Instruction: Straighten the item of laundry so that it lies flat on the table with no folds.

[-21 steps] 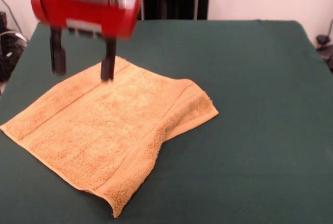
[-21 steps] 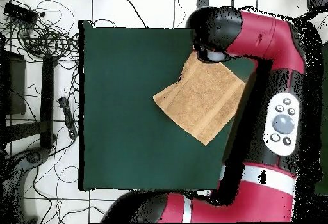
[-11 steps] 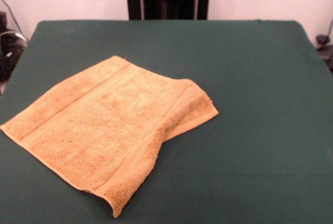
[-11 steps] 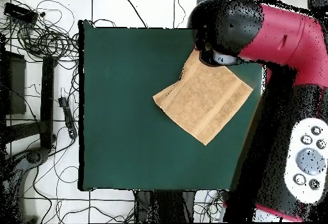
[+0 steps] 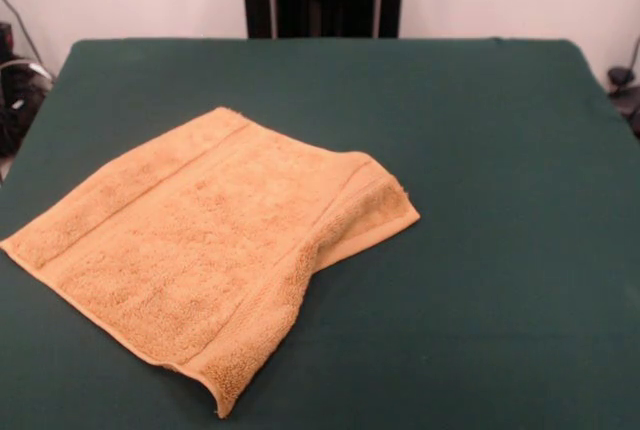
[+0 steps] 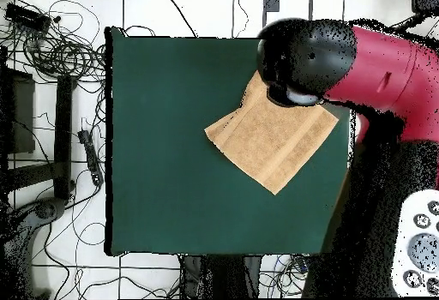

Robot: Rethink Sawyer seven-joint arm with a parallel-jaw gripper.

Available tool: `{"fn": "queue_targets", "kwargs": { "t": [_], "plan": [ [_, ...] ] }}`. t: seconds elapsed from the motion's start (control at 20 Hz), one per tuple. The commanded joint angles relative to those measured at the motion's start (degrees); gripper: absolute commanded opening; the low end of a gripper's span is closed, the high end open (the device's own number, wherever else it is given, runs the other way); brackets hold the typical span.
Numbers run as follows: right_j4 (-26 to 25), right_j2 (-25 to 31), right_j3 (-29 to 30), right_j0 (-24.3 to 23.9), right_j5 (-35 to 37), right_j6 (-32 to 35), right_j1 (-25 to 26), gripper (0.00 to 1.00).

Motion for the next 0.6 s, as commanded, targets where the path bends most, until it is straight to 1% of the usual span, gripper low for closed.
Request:
{"fn": "queue_targets", "kwargs": {
  "t": [0.05,0.25,0.4,0.6],
  "plan": [
    [-0.61,4.75,15.85,-0.38,-3.72,-2.80,0.04,1.00],
    [-1.37,5.05,20.45,-0.87,-6.63,-5.24,-2.51,1.00],
    [-1.28,4.99,23.10,-1.15,-6.53,-5.18,-3.60,1.00],
    [-0.69,5.76,26.15,-2.08,-8.74,-4.25,-3.83,1.00]
  ]
}}
